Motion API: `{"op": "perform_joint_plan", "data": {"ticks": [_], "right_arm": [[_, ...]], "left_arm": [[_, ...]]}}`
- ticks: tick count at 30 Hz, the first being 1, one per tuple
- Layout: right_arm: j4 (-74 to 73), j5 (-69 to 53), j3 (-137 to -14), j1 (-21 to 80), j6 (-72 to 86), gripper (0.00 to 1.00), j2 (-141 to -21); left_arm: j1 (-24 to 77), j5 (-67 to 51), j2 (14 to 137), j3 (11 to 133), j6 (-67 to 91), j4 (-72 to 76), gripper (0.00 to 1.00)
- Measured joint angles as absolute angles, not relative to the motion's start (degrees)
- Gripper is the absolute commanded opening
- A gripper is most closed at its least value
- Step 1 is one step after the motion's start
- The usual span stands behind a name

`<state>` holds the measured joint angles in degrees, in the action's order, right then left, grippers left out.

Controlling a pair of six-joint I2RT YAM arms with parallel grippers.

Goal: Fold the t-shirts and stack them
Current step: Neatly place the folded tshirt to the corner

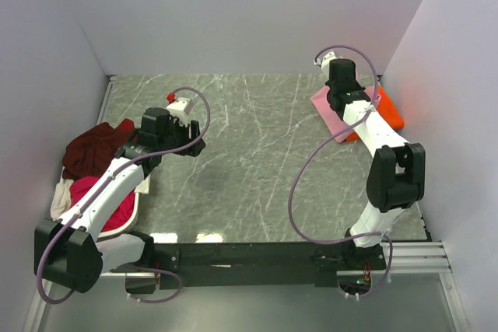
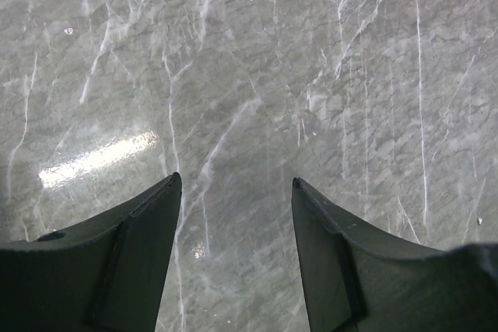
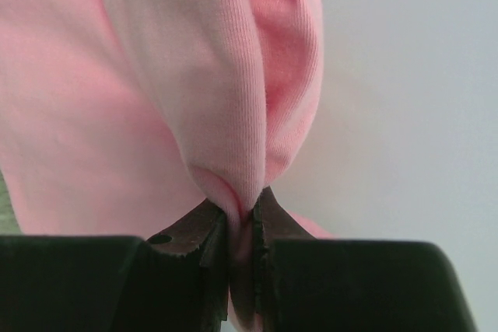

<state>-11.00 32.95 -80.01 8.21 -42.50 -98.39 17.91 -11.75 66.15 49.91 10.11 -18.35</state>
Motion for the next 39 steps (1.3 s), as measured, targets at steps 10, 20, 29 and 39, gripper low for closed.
{"op": "perform_joint_plan", "data": {"ticks": [10,20,29,39], "right_arm": [[-11.70,31.86,-80.27,7.66,-42.78,0.00,-97.58],[-11.90,31.86,-81.12,7.55,-43.16,0.00,-95.81],[-12.01,31.55,-82.00,5.80,-43.51,0.00,-97.17],[-9.82,32.03,-89.67,0.30,-46.02,0.58,-110.67]], "left_arm": [[17.91,-11.77,66.15,49.87,10.11,-18.37,0.64],[17.91,-11.77,66.15,49.87,10.11,-18.37,0.64],[17.91,-11.77,66.15,49.87,10.09,-18.37,0.64],[17.91,-11.86,66.15,49.84,10.09,-18.37,0.64]]}}
